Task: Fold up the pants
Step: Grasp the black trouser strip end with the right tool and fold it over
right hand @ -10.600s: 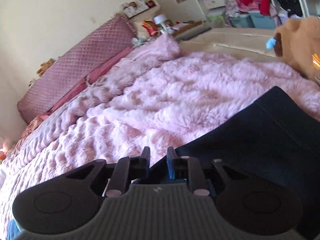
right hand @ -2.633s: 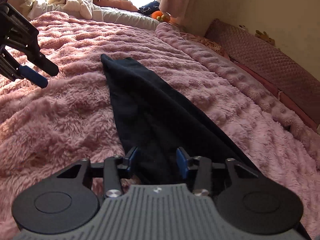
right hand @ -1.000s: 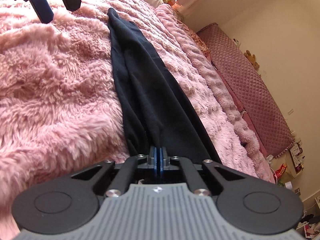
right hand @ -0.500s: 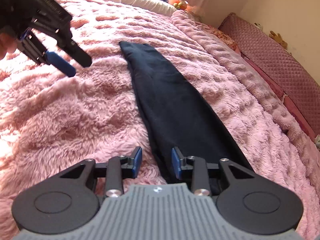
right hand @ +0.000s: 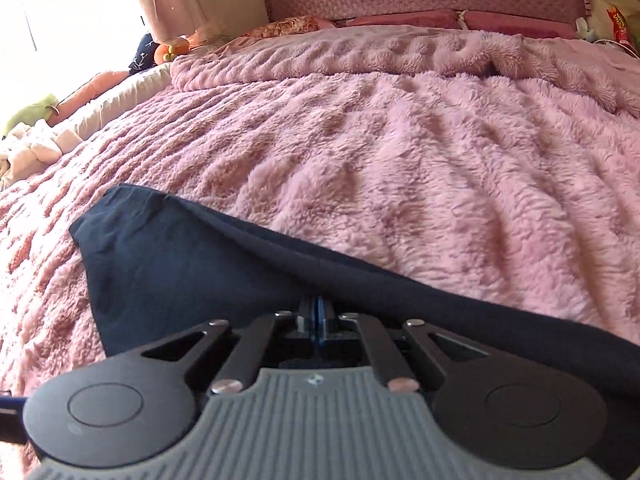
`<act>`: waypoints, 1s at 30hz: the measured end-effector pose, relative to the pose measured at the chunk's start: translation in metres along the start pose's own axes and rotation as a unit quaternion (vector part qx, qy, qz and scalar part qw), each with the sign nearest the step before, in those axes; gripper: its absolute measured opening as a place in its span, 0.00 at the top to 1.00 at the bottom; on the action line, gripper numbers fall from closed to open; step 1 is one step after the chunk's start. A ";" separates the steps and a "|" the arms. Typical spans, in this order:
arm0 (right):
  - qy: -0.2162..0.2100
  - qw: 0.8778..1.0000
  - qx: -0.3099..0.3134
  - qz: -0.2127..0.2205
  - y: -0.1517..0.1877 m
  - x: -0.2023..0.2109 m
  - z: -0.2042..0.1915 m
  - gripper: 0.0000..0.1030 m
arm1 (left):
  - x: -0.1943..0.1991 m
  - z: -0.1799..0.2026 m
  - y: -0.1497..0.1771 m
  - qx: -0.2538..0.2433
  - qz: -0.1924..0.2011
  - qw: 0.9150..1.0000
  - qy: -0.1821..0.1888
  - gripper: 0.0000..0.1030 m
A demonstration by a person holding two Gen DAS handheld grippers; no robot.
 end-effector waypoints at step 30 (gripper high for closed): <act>0.023 0.961 -0.269 0.066 0.176 0.232 0.085 1.00 | 0.011 0.028 0.018 -0.024 0.067 0.995 -0.066 0.53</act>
Point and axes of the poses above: each gripper's, at about its wrist camera, not at the fingertips, and x roughly against the way its jaws point, z to its right, y to its underside, the point moved 7 cm from there along -x, roughly the way its jaws point, and after that the axes turned 12 degrees about -y, right-handed, at the moved point
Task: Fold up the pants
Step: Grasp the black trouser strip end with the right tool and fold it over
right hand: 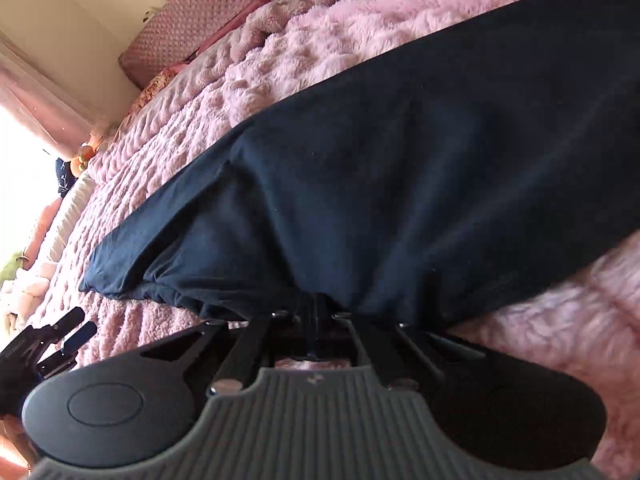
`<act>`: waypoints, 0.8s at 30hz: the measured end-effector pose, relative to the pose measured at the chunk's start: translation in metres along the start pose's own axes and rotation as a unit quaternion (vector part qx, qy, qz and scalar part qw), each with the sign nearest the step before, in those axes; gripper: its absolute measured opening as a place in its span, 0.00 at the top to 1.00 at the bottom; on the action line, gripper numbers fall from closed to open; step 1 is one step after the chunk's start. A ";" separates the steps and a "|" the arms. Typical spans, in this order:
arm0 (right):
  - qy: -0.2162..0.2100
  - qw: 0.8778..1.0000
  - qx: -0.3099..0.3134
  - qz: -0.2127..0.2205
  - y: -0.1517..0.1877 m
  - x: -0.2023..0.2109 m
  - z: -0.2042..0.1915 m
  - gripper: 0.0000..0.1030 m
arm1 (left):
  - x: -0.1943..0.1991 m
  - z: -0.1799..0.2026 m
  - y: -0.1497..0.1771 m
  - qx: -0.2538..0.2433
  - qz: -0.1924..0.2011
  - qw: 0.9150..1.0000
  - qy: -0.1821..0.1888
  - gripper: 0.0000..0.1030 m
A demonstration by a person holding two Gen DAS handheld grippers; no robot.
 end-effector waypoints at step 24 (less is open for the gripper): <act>0.203 0.951 0.202 0.119 -0.044 0.099 0.069 1.00 | 0.021 -0.016 0.005 0.019 0.083 0.982 -0.166 0.54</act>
Point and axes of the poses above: each gripper's, at about its wrist camera, not at the fingertips, and x roughly against the way its jaws point, z to its right, y to its underside, the point moved 7 cm from there along -x, roughly the way its jaws point, and after that the axes turned 12 degrees about -y, right-handed, at the moved point
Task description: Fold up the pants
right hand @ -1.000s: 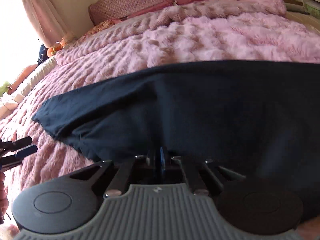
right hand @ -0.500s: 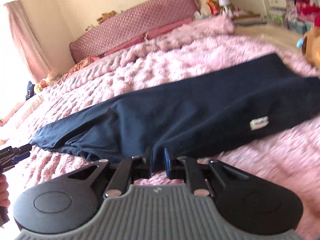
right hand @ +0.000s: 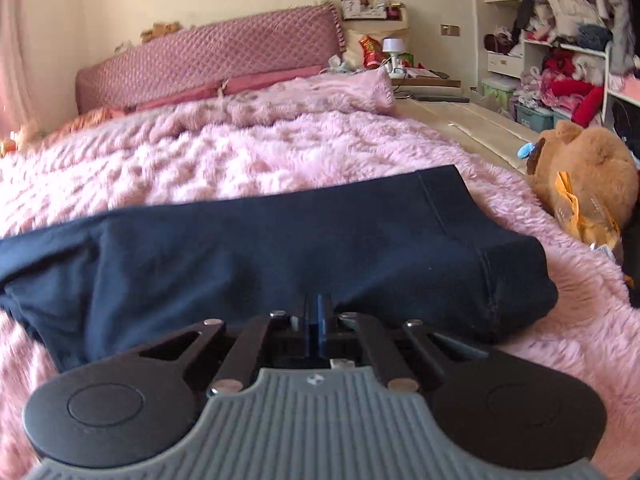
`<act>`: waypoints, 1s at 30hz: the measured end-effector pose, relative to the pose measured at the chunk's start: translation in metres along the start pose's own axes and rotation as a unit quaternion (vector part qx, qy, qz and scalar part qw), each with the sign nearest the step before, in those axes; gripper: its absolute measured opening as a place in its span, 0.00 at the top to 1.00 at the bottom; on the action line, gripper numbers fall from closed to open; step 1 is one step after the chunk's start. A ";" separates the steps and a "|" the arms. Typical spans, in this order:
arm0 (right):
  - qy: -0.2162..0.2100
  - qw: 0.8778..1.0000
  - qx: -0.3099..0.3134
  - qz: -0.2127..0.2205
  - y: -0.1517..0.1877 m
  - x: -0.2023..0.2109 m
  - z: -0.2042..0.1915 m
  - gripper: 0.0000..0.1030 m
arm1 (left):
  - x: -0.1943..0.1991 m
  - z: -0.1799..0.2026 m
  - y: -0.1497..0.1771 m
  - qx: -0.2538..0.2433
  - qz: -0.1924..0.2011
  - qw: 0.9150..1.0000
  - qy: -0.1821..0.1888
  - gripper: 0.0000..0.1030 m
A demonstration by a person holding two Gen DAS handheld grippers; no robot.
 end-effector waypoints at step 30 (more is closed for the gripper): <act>0.162 0.982 0.098 0.014 0.065 0.010 0.036 1.00 | -0.229 -0.184 -0.108 0.501 -0.086 0.852 0.122 0.67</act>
Point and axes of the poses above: each gripper's, at about its wrist camera, not at the fingertips, and x roughly against the way its jaws point, z to its right, y to its underside, the point moved 7 cm from there along -x, roughly the way its jaws point, and after that the axes turned 12 degrees about -y, right-handed, at the moved point
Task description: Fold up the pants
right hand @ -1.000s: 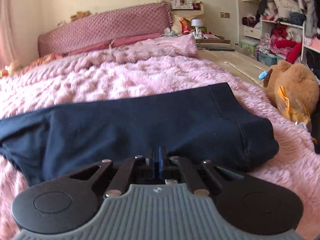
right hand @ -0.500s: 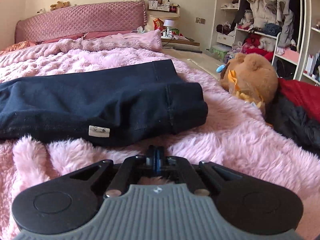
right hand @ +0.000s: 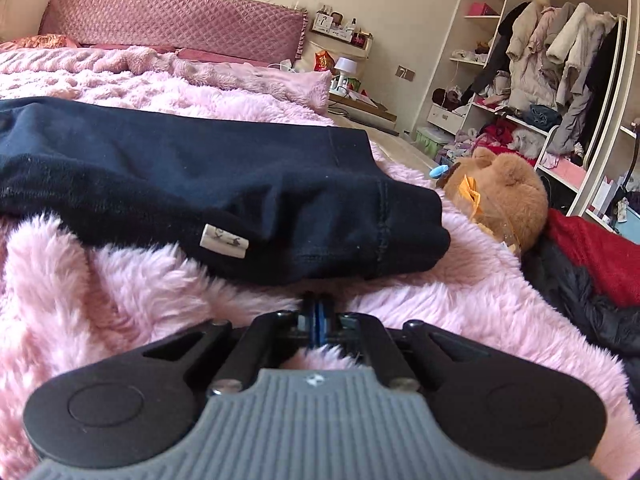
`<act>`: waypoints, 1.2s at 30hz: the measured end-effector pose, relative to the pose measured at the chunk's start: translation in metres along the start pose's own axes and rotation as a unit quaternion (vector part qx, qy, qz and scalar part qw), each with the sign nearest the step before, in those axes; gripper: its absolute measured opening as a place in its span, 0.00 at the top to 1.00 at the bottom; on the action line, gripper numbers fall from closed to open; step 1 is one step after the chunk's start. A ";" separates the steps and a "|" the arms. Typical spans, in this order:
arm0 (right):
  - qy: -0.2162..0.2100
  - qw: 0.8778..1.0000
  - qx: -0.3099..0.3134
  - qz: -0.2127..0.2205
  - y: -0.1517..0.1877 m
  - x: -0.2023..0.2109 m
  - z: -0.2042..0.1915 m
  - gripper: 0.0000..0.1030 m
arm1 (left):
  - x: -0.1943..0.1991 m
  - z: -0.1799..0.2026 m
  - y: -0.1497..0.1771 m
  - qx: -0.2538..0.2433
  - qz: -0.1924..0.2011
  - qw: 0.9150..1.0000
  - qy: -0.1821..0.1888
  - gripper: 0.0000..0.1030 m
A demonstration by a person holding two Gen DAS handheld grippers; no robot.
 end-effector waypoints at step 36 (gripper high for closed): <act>-0.149 0.976 -0.156 -0.016 0.000 -0.013 0.033 1.00 | 0.167 0.254 0.523 -0.485 0.021 0.871 0.077 0.96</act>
Point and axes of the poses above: each gripper's, at about its wrist camera, not at the fingertips, and x roughly against the way its jaws point, z to its right, y to its underside, the point moved 7 cm from there along -x, roughly the way its jaws point, and after that the axes turned 12 degrees about -y, right-handed, at the moved point
